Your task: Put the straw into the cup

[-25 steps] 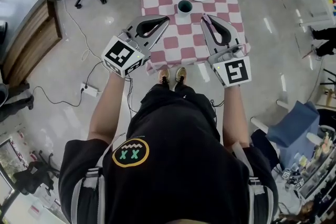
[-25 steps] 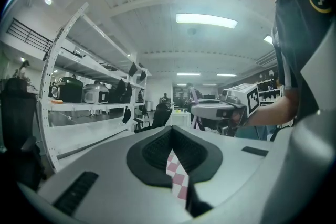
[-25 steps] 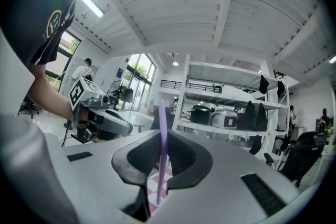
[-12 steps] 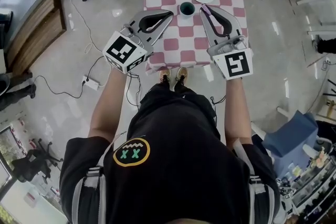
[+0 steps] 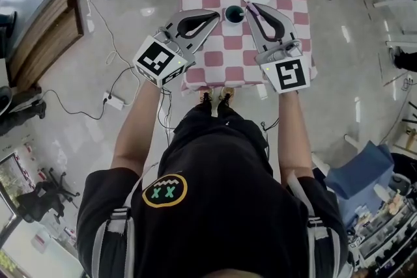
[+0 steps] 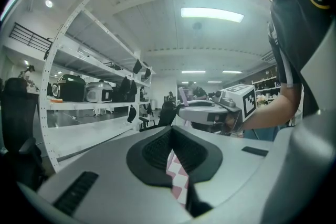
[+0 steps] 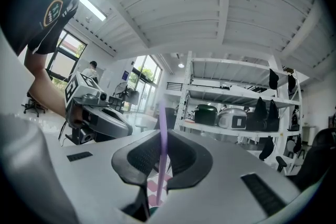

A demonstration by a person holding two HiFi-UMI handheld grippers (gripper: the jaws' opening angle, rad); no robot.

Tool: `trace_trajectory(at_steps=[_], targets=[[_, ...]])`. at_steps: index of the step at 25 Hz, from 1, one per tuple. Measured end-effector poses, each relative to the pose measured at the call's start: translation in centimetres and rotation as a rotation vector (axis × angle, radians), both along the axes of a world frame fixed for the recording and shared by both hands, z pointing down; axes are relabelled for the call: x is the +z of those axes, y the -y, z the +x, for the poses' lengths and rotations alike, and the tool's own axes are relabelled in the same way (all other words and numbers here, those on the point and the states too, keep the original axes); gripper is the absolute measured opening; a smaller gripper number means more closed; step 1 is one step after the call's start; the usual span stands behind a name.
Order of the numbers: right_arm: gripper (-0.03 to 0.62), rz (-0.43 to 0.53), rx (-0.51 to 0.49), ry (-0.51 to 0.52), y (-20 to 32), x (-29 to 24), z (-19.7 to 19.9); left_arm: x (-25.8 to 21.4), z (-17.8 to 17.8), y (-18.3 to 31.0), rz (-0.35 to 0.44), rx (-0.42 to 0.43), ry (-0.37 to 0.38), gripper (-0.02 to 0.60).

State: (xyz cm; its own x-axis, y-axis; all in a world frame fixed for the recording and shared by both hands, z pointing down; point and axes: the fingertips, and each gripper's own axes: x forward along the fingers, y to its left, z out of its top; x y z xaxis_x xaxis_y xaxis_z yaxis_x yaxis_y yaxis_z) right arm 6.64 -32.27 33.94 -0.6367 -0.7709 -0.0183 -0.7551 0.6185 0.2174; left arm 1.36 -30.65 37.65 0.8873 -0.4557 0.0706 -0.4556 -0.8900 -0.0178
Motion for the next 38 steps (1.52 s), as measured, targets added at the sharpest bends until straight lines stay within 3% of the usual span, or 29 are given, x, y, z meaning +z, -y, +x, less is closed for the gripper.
trace_trajectory(at_steps=[19, 30, 38], targets=[[0.051, -0.052, -0.017, -0.026, 5.1, 8.8, 0.3, 3.6, 1.1, 3.5, -0.035, 0.023, -0.001, 0.015], [0.052, -0.185, 0.008, 0.005, 6.5, 15.7, 0.8, 5.3, 1.2, 3.6, -0.064, 0.026, 0.016, 0.015], [0.052, -0.246, 0.031, -0.059, 7.3, 20.7, 1.3, 6.5, 1.1, 3.9, -0.077, 0.02, 0.024, 0.015]])
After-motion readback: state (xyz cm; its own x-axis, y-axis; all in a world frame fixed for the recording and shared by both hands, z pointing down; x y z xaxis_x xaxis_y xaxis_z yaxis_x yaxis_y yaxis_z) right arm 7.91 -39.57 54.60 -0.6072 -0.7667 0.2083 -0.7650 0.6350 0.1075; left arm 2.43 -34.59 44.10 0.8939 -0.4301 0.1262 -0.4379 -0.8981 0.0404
